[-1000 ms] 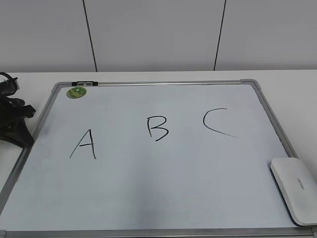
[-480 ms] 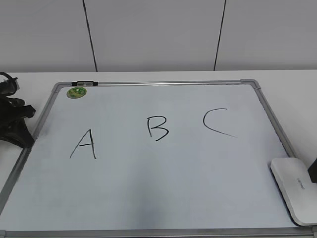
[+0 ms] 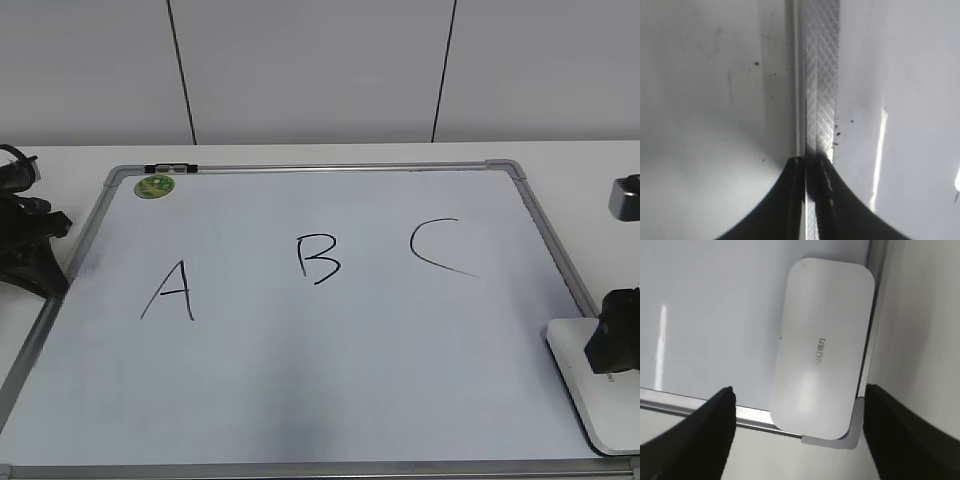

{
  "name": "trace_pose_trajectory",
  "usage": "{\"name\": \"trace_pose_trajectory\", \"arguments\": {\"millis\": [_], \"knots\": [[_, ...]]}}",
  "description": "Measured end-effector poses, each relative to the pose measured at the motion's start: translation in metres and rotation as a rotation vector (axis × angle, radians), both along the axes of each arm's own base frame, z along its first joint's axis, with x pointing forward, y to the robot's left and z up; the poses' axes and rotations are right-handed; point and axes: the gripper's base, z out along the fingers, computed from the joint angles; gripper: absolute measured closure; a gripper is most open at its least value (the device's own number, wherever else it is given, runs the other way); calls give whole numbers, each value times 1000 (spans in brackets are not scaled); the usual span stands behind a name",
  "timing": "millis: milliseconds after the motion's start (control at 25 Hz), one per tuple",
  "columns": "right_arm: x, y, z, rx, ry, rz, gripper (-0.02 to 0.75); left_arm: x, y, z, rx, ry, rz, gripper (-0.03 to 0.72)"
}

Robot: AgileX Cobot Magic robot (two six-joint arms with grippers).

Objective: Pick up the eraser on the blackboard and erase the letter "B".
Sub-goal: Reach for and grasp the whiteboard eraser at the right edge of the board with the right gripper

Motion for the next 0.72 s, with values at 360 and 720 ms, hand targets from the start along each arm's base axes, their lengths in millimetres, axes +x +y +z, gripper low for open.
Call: {"name": "trace_pose_trajectory", "arguments": {"millis": [360,720], "knots": [[13,-2,-26,-52,83,-59,151,0,0,0,2,0,-3,659],[26,-1,-45,-60,103,-66,151,0,0,0,2,2,-3,659]]}}
